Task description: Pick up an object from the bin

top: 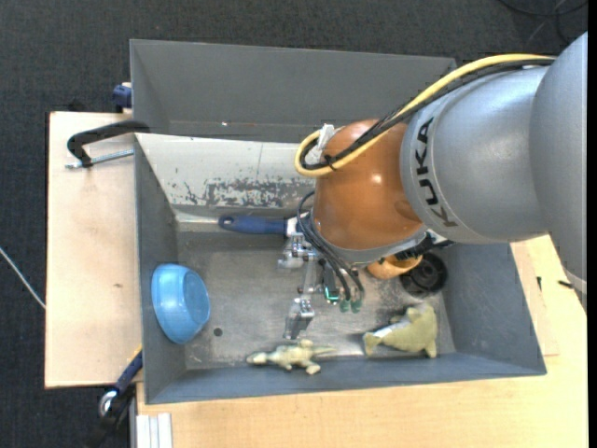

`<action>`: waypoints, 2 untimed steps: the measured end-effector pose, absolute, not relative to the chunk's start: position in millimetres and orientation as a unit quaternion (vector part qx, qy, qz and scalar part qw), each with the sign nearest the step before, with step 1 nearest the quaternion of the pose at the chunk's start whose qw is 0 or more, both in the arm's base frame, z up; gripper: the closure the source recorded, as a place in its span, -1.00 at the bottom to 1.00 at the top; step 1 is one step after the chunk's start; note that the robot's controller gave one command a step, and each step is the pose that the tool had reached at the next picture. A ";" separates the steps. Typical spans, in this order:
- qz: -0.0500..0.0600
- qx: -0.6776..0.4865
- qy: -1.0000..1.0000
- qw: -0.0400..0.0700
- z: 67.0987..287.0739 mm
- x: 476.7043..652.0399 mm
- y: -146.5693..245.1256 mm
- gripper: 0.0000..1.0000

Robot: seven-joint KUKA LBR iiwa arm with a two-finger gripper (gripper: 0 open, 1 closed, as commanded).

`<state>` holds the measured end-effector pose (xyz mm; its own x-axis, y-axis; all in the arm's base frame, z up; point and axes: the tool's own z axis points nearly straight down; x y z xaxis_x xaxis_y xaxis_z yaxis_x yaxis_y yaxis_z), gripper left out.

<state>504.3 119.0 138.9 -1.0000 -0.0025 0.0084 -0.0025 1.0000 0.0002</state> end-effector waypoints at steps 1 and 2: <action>-0.002 0.109 -0.994 -0.008 104.0 502.4 106.6 -1.00; 0.000 0.028 -1.000 -0.003 122.0 497.5 35.9 -1.00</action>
Offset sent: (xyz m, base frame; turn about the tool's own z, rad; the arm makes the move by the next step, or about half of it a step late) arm -0.0110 -0.0239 -0.0689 -0.2978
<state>497.5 35.9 122.0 -0.9984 -0.0569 -0.0061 -0.0569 0.9984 -0.0009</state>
